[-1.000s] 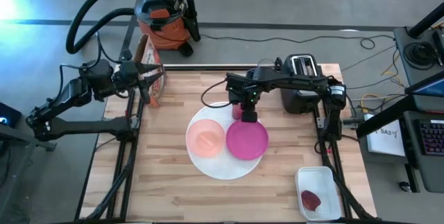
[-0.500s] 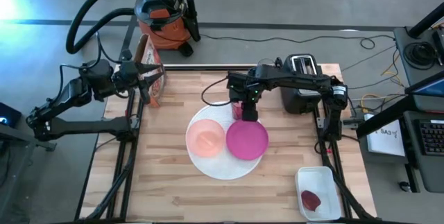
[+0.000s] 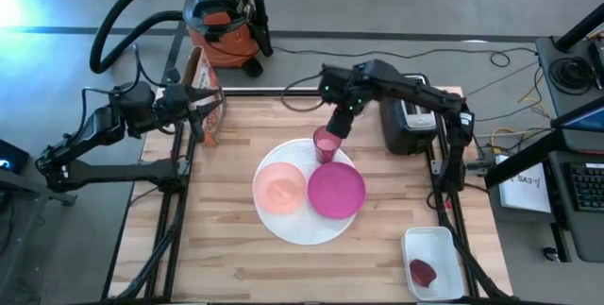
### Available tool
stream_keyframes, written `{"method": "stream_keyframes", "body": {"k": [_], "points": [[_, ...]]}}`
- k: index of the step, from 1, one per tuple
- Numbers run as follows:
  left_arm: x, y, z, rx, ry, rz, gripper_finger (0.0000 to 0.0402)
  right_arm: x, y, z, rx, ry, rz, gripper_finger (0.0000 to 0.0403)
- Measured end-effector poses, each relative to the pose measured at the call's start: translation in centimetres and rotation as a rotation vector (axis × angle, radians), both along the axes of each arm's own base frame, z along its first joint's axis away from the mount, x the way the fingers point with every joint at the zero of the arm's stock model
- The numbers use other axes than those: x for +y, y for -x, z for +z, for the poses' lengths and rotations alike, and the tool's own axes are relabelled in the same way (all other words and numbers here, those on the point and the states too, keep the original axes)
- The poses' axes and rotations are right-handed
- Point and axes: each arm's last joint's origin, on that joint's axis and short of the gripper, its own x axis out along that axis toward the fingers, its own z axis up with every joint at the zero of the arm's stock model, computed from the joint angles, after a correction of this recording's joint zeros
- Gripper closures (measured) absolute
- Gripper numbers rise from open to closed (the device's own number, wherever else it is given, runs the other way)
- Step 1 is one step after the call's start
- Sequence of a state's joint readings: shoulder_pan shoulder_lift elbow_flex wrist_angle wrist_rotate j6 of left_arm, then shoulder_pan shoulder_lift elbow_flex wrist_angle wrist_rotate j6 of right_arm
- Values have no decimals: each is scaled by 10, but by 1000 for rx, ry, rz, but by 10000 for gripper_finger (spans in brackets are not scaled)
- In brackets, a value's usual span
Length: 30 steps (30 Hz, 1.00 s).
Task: Arrange a breakfast setting
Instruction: Move the transparent glass with the spoon to the top center of the table
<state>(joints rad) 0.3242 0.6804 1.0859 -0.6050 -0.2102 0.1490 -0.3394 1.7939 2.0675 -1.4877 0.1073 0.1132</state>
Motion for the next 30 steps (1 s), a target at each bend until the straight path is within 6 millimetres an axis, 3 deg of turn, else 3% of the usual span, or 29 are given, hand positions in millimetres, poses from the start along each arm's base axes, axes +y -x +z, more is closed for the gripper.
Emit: {"method": "stream_keyframes", "body": {"k": [9, 13, 22, 30], "points": [[0, 1, 0, 3, 1, 0, 293, -62, 26, -14, 58, -42, -234, 244], [0, 1, -2, 18, 6, 0, 293, -82, 27, -27, 89, -64, -277, 235], [0, 1, -3, 31, 10, 0, 293, -104, 14, -64, 197, -74, -268, 238], [0, 1, -3, 30, 10, 0, 293, -113, 7, -84, 305, -2, -238, 237]]}}
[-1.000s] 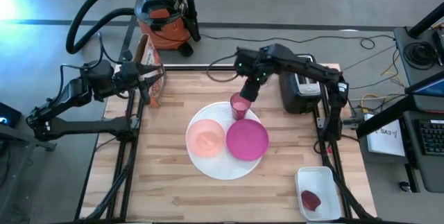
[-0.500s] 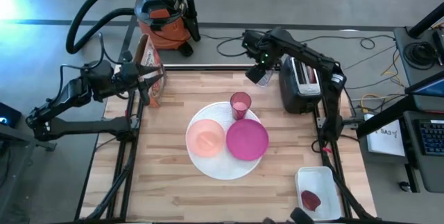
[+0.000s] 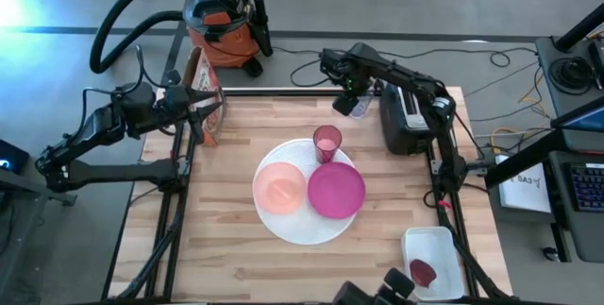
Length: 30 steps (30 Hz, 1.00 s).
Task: Arrange a breakfast setting
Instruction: Move the transparent glass with the spoon to the top center of the table
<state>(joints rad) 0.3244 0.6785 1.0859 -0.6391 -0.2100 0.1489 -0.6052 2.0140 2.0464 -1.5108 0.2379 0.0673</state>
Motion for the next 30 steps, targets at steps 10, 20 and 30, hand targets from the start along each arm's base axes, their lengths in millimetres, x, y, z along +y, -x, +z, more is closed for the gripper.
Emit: {"method": "stream_keyframes", "body": {"k": [10, 20, 30], "points": [[0, 0, 0, -1, 0, 0, 293, -5, 1, -1, -8, 3, 20, 254], [0, 0, -1, 10, 4, 0, 293, -10, 1, -4, -32, 10, 19, 274], [0, 0, -1, 13, 5, 0, 293, -10, 3, -14, -6, -11, 23, 338]]}}
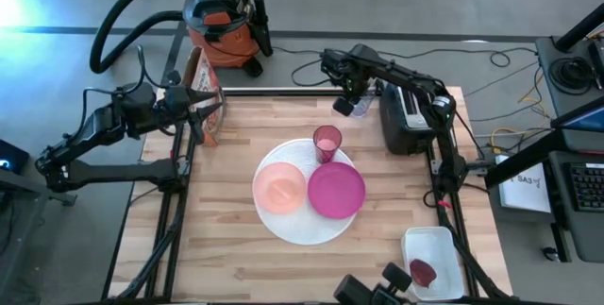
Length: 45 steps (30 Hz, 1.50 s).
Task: Arrange a breakfast setting
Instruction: Move the transparent glass with the spoon to the top center of the table
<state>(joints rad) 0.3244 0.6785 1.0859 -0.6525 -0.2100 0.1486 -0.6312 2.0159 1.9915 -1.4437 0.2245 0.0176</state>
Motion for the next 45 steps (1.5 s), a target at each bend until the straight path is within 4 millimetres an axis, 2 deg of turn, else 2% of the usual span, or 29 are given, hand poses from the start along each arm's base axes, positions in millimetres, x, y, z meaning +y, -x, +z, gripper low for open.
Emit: {"method": "stream_keyframes", "body": {"k": [3, 6, 11, 16, 22, 27, 33, 37, 42, 45], "points": [[0, 0, 0, 0, 0, 0, 293, 0, 0, 0, 0, -4, 11, 378], [0, 0, 0, 0, 0, 0, 293, -1, -1, 2, -9, -1, 36, 391], [0, 0, 0, -1, -1, 0, 293, 5, -8, 14, -64, -22, 138, 393], [0, 0, 1, -7, -3, 0, 293, 20, -22, 21, -134, -51, 216, 394], [0, 1, 6, -27, -9, 0, 293, 38, -43, 25, -198, 5, 349, 394], [0, 1, 12, -37, -13, 0, 293, 36, -53, 28, -285, 63, 333, 394], [0, 1, 16, -33, -11, 0, 293, 35, -60, 30, -386, 53, 344, 394], [0, 1, 16, -29, -10, 0, 293, 33, -62, 26, -383, 52, 334, 394], [0, 1, 16, -29, -10, 0, 293, 30, -72, 6, -356, 32, 341, 394], [0, 1, 16, -29, -10, 0, 293, 28, -77, 5, -359, 32, 339, 394]]}}
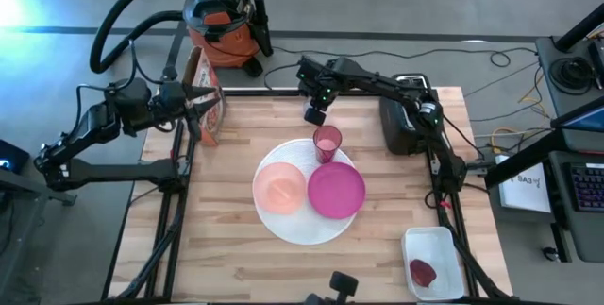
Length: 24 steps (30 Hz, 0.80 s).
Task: Arrange a breakfast setting
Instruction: Move the transparent glass with the spoon to the top center of the table
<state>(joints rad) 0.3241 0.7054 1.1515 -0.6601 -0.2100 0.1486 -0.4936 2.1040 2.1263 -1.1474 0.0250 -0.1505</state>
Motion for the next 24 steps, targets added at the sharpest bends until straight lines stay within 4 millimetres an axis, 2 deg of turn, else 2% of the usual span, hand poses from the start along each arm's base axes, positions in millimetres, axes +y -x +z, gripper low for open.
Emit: {"method": "stream_keyframes", "body": {"k": [5, 14, 24], "points": [[0, 1, 0, 0, 0, 0, 293, -4, -6, 10, -33, 12, -7, 394], [0, 0, 0, 3, 1, 0, 293, 5, -12, 19, 2, -27, -34, 394], [0, 0, -1, 9, 3, 0, 293, 8, -8, 17, 54, -60, -63, 394]]}}
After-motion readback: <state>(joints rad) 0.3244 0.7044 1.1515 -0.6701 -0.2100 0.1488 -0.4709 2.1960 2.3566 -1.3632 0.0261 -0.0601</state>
